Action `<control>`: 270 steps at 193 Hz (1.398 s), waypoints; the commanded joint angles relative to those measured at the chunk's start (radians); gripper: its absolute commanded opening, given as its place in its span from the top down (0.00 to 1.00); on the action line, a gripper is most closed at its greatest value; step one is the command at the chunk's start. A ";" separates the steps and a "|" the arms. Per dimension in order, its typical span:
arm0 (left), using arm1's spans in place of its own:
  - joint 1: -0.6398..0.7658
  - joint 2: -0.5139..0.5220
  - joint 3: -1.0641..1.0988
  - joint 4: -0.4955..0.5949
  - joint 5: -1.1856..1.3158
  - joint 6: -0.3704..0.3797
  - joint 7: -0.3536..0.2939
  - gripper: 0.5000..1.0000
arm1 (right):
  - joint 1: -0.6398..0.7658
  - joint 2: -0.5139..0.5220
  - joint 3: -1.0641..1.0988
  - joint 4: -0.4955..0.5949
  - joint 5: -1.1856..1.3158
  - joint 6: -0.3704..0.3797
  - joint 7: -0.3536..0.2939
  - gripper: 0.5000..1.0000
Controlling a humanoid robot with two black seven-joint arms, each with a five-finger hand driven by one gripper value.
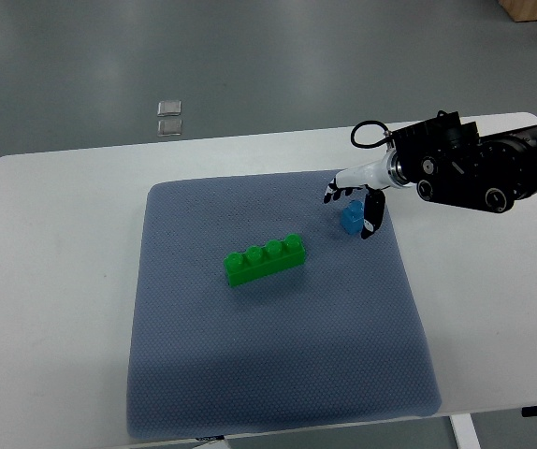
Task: Stack blue block on green block with right hand
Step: 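Lower the right hand and close fingers around the blue block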
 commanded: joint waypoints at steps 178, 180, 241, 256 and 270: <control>0.000 0.000 0.000 0.000 0.000 0.000 0.000 0.00 | -0.017 0.009 -0.010 -0.009 -0.046 -0.032 0.012 0.70; 0.000 0.000 0.000 0.000 0.000 0.000 0.000 0.00 | -0.017 0.009 -0.010 -0.009 -0.046 -0.030 0.014 0.71; 0.000 0.000 0.000 0.000 0.000 0.000 0.000 0.00 | -0.018 0.011 -0.011 -0.009 -0.046 -0.032 0.015 0.84; 0.000 0.000 0.000 0.000 0.000 0.000 0.000 0.00 | -0.017 0.009 -0.011 -0.009 -0.048 -0.032 0.015 0.84; 0.000 0.000 0.000 0.000 0.000 0.000 0.000 0.00 | -0.013 0.006 -0.011 -0.009 -0.046 -0.030 0.015 0.84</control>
